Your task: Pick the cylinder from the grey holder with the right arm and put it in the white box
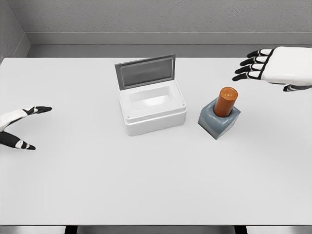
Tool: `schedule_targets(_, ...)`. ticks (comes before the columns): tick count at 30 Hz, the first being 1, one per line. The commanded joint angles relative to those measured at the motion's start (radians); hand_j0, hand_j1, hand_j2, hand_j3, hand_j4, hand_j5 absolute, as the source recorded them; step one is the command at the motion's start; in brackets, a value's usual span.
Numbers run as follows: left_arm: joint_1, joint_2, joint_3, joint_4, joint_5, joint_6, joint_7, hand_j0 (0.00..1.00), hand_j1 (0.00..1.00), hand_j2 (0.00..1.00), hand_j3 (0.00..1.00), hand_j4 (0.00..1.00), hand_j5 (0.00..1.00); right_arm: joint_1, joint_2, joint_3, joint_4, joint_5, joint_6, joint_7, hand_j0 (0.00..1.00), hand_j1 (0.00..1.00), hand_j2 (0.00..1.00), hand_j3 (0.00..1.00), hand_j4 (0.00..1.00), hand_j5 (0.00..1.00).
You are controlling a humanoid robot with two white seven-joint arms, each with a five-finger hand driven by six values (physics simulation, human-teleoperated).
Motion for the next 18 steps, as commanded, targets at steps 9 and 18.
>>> schedule_targets(9, -0.008, 0.032, -0.036, 0.009, 0.163, 0.002, 0.000, 1.00, 1.00, 1.00, 1.00, 1.00, 1.00, -0.051, 0.087, 0.077, 0.025, -0.004, 0.075, 0.000, 1.00, 1.00, 1.00, 1.00, 1.00, 1.00)
schedule_targets(18, -0.006, 0.072, -0.080, 0.013, 0.391, 0.002, 0.000, 1.00, 1.00, 1.00, 1.00, 1.00, 1.00, -0.072, 0.138, 0.140, 0.070, 0.066, 0.073, 0.000, 1.00, 1.00, 1.00, 1.00, 1.00, 1.00)
